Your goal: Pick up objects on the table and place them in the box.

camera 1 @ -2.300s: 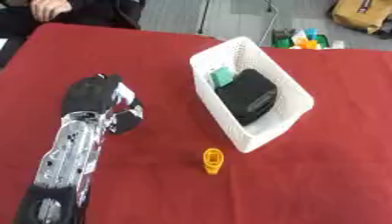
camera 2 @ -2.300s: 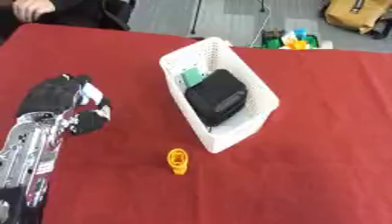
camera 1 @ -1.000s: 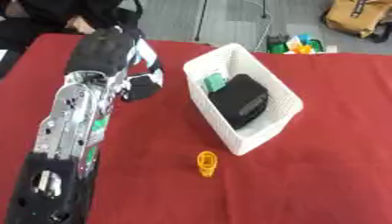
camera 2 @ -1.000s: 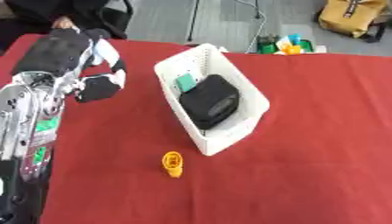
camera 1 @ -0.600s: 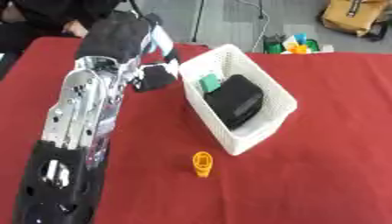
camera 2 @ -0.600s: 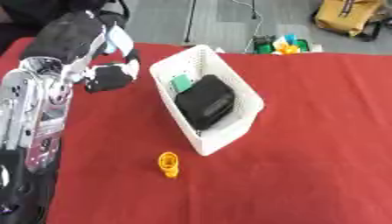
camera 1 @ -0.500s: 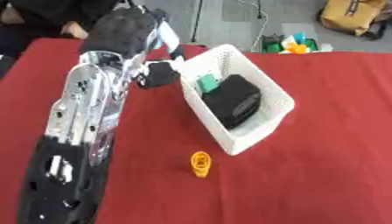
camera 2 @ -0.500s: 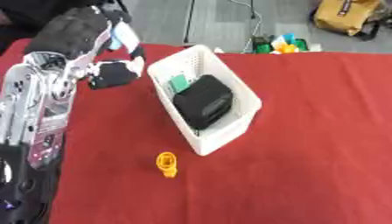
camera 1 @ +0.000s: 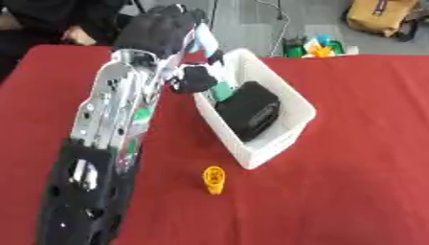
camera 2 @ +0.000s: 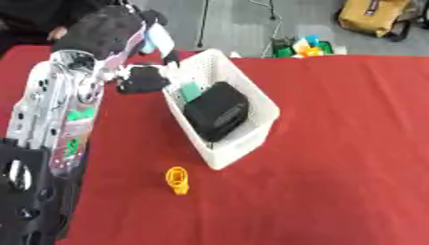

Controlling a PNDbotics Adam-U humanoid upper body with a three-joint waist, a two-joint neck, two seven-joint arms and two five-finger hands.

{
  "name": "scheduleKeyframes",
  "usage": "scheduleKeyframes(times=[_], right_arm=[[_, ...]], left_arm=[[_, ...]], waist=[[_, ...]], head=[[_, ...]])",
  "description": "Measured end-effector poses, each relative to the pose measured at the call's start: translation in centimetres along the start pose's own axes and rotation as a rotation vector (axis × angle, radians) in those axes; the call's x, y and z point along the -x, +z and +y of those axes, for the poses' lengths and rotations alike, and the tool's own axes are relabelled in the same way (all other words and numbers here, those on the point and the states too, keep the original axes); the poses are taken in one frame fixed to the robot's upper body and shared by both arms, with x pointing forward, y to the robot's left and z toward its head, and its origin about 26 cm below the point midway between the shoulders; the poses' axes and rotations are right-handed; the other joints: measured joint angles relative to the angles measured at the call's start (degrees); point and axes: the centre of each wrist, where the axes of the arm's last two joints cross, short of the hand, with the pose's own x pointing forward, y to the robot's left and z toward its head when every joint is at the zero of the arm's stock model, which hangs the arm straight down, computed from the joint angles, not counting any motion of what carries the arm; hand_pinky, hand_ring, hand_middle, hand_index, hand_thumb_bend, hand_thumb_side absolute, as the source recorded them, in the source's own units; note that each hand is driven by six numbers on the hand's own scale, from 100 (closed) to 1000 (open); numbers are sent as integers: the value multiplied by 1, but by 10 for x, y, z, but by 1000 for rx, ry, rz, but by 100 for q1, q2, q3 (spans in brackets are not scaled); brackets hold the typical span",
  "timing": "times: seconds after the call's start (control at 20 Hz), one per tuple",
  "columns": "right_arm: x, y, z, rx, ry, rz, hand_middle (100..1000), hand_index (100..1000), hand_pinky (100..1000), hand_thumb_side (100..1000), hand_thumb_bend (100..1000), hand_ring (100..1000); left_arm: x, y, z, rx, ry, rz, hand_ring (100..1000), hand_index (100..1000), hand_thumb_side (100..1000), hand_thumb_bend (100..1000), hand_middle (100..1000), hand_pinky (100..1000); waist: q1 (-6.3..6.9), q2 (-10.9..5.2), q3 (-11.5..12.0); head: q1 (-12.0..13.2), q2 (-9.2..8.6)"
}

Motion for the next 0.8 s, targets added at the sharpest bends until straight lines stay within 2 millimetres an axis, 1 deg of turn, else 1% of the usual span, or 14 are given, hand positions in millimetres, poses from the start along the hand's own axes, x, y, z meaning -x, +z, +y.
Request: scheduleKeyframes(times=[0.2,0.45,0.8], right_arm=[[0,0,0,-3,-3,1,617,740,781,993,157,770],[0,0,1,-6,-6,0,617,740,781,994,159,770],[0,-2,3,-6,-14,-5,617,741,781,995,160,770]], left_arm=[[-6,-10,-11,44,-21,-21,606,898,579,100,466,771],[-13,-20,-27,100,-36,-37,617,897,604,100,469,778],[-20,-34,-51,179,-53,-44,628,897,625,100,474,786]], waist=[[27,0,-28],[30,0,-75],[57,21,-125]], head=[[10,0],[19,0],[22,-5]])
